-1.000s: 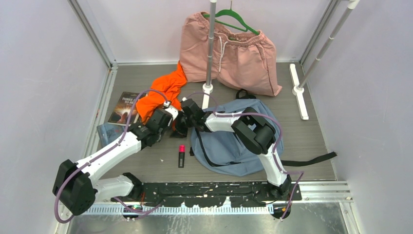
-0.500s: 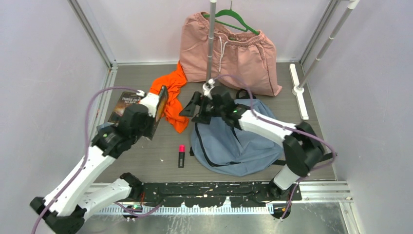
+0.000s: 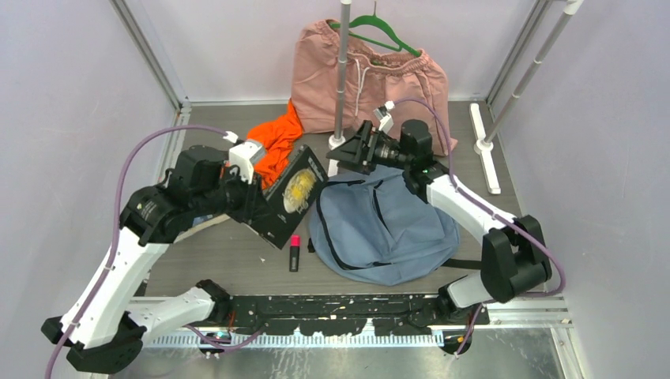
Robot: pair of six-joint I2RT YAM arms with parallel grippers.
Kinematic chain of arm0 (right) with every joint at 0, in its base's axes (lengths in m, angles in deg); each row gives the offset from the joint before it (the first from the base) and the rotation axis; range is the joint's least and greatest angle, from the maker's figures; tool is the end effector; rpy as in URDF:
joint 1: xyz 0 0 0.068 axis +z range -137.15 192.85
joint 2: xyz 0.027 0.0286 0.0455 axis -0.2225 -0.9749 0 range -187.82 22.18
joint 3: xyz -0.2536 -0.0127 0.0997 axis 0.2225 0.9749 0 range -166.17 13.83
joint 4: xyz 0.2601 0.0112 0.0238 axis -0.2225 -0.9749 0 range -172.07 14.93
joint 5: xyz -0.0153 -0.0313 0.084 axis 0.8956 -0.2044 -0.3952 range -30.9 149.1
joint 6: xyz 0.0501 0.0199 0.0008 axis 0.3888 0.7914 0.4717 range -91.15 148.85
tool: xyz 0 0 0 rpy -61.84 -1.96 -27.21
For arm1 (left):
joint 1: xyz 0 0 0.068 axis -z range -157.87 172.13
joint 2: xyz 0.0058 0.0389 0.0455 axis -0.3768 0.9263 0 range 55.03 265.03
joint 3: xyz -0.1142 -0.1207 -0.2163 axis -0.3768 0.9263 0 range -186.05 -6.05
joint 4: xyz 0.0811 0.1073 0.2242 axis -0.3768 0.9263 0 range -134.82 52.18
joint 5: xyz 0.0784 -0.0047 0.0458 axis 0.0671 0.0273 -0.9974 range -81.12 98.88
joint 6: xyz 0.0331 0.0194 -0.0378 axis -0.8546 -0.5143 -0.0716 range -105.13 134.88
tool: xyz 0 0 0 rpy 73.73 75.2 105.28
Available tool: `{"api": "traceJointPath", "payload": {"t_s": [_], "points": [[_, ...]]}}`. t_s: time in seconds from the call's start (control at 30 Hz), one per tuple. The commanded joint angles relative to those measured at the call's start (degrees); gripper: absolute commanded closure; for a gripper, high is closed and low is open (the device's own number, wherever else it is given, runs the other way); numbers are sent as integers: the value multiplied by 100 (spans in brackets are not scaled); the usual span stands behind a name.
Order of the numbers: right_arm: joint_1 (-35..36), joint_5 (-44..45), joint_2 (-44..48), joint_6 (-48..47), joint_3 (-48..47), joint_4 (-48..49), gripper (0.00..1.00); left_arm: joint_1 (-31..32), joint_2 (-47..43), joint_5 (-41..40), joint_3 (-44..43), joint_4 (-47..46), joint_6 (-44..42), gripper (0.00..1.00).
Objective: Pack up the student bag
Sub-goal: Pick up the book from the center of the board.
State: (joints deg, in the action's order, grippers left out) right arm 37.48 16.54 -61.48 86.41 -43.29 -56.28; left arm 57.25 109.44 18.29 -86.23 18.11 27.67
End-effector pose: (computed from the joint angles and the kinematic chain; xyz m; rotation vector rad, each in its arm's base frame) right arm 0.2956 0.1619 0.3066 -0.0802 1.9840 1.6307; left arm 0.1177 -0.0898 0.4228 0.5337 2.2229 -0.6326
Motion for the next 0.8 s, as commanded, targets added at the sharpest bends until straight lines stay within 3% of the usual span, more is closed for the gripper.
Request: {"api": "traceJointPath", "payload": {"t_s": [0.0, 0.1, 0.3, 0.47, 0.57, 0.67, 0.77], "points": [[8, -830, 893, -1105, -7, -519, 5, -54, 137, 1559, -524, 174, -265, 100], [14, -989, 1312, -1613, 95, -1050, 3, -58, 111, 2282, -509, 25, -291, 100], [11, -1761, 1905, -1399, 622, -698, 2, -213, 254, 3629, -384, -549, -87, 100], [12, -1849, 2429, -1657, 962, -1119, 1, -874, 540, 5255, -432, -914, 223, 100], [11, -2082, 2674, -1554, 1020, -1088, 3, -1155, 666, 5734, -419, -1187, 404, 100], [25, -2368, 2870, -1022, 1140, -458, 12, -1259, 803, 5960, -396, -1266, 386, 100], [18, -2456, 2993, -450, 1208, 102, 38, -1332, 971, 6176, -388, -1182, 227, 100]]}}
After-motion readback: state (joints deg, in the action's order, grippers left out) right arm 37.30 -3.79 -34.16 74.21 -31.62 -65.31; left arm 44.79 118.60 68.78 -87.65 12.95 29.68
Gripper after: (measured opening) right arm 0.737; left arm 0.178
